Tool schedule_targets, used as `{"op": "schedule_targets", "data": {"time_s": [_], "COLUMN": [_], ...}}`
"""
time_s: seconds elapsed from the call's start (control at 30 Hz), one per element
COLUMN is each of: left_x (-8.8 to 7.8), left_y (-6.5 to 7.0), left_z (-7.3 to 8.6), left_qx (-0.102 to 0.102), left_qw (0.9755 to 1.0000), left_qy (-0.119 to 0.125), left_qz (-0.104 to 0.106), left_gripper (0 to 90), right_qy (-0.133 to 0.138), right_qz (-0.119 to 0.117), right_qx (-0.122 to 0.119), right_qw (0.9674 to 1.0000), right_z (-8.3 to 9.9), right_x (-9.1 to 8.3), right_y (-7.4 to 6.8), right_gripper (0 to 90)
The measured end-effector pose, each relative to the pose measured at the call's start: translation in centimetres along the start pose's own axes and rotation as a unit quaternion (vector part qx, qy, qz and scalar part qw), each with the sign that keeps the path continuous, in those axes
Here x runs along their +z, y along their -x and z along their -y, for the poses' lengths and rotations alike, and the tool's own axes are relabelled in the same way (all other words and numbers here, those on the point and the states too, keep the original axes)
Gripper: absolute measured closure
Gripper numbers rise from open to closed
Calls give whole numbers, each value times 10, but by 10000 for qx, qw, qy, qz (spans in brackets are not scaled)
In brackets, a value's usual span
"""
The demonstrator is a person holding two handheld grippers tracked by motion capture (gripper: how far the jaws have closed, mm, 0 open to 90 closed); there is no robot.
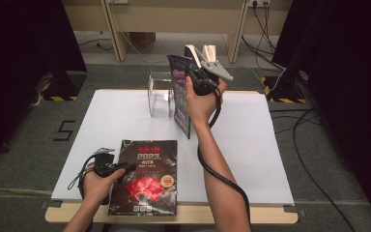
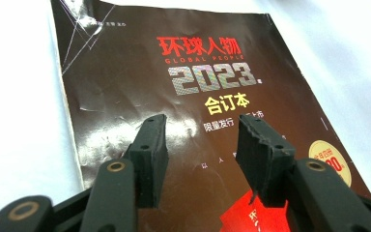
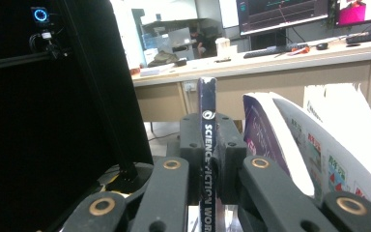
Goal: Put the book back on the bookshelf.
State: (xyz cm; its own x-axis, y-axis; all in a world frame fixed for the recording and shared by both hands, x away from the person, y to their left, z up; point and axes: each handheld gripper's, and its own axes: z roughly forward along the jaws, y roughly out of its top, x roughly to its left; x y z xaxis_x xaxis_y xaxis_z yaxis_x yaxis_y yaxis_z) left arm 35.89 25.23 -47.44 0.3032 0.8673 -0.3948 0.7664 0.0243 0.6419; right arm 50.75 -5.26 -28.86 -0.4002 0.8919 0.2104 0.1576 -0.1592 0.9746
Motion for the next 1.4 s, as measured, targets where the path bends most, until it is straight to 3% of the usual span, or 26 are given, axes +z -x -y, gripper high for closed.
{"op": "schedule_targets", "data": {"time_s": [1.0,1.4], "left_x": [-1,-1], "left_y": [-2,-2], "left_z": [-1,-1], "left_qx": [-17,-14], "left_qw": [10000,10000], "left_qy": [44,48], "left_qz": [-8,-20], "left_gripper": [535,536], "right_qy": [31,170], "right_qz": [168,217], "right_qx": [-48,-59], "right_qw": [9998,9996], "right_z": [0,-2], "right_x": [19,29], "right_y": [4,5], "right_gripper": [846,846]}}
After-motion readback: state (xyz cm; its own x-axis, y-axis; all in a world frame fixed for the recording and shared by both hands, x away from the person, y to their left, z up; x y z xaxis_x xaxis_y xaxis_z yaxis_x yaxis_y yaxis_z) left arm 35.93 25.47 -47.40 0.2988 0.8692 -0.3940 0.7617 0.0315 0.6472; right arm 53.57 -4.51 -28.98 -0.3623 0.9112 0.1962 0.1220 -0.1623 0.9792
